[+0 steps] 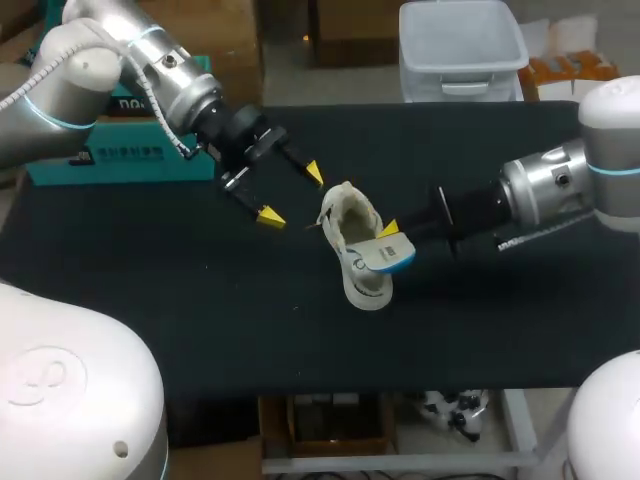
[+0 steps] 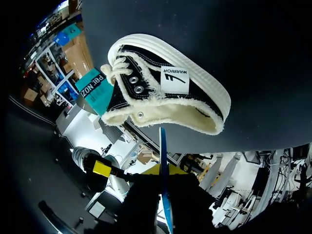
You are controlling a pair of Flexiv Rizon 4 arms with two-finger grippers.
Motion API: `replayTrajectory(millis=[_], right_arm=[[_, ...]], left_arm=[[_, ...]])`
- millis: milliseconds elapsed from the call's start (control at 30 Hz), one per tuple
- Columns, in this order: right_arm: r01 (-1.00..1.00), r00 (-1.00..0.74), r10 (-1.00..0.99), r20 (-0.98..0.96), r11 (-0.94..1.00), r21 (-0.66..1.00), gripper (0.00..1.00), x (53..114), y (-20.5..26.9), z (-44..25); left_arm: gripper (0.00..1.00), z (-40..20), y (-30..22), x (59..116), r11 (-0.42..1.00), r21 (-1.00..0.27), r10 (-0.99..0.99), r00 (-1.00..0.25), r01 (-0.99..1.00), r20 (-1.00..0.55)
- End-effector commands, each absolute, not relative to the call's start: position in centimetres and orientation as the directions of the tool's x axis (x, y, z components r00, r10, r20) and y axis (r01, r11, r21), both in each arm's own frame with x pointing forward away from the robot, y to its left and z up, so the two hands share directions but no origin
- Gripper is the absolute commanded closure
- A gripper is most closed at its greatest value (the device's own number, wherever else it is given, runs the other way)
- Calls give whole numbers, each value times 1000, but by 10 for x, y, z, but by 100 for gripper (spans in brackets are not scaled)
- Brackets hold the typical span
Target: Open the shoe tongue, take the insole out of the shoe, put the insole back into the shoe, and pack the shoe into the shoebox
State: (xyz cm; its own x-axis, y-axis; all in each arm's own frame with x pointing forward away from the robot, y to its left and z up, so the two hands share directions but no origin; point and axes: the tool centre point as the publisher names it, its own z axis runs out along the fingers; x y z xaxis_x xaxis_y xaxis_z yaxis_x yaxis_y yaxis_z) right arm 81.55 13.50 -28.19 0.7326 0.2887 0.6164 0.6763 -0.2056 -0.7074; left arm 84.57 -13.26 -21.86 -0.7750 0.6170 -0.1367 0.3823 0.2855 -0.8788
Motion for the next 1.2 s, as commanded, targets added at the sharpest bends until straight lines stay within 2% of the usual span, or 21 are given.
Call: replayTrajectory(millis=[33, 233, 433, 633, 1000, 1033, 1067, 1200], right_arm=[[676, 733, 287, 617, -208, -707, 100, 814, 134, -281], [678, 731, 284, 621, -198, -708, 100, 816, 135, -283], [668, 742, 244, 625, -189, -719, 100, 818, 140, -296], [662, 749, 212, 628, -208, -720, 100, 814, 147, -299], [655, 756, 178, 630, -228, -721, 100, 815, 153, -300], [654, 756, 175, 631, -229, -721, 100, 815, 154, -301], [654, 756, 173, 631, -230, -721, 100, 815, 154, -301], [656, 754, 153, 639, -242, -715, 100, 815, 156, -304]], left_arm=[[0, -219, -133, 843, 285, -878, 595, -790, 383, -151], [0, -219, -133, 843, 285, -878, 595, -790, 383, -151], [0, -241, -148, 831, 263, -852, 512, -814, 453, -274], [0, -259, -161, 823, 182, -836, 429, -807, 518, -406], [0, -278, -183, 817, 134, -812, 398, -781, 569, -481], [2, -279, -185, 816, 136, -803, 384, -778, 580, -497], [13, -280, -186, 816, 133, -805, 390, -777, 578, -494], [14, -283, -188, 816, 133, -802, 377, -778, 582, -503]])
